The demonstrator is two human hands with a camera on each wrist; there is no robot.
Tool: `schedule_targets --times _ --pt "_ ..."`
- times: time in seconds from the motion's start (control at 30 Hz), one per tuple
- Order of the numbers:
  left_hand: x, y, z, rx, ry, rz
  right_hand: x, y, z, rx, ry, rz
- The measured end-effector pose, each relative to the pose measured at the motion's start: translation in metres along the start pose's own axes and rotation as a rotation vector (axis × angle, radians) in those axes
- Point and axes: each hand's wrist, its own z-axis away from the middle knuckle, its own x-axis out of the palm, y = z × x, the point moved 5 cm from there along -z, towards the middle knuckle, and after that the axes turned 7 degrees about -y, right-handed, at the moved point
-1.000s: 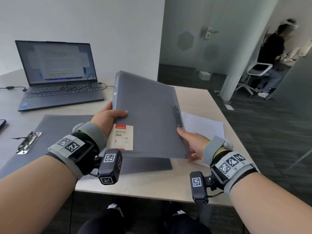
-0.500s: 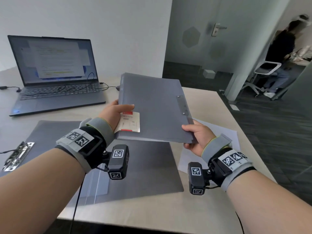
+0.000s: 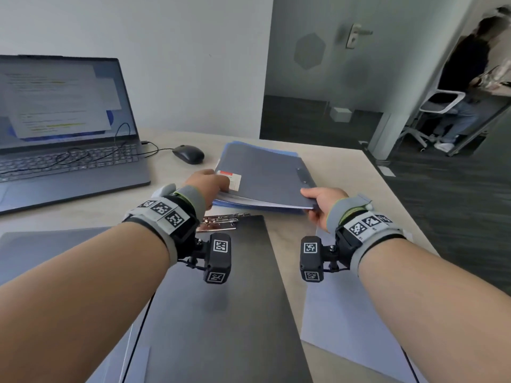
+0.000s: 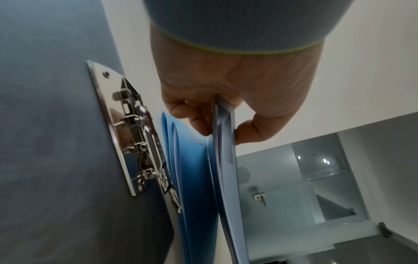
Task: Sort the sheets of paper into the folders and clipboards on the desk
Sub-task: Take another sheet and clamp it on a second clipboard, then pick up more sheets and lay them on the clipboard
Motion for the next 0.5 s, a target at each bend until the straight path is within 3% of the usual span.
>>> schedule_targets --times 0.27,0.5 --pt "0.008 -0.022 -0.039 -0.022 0.11 -0.149 -0.005 0.005 -0.029 -0.015 0.093 -0.023" --pt "0.024 -0.025 0.014 -0.001 0.107 -0.342 -0.037 0.009 0.012 -0.082 0.0 0.001"
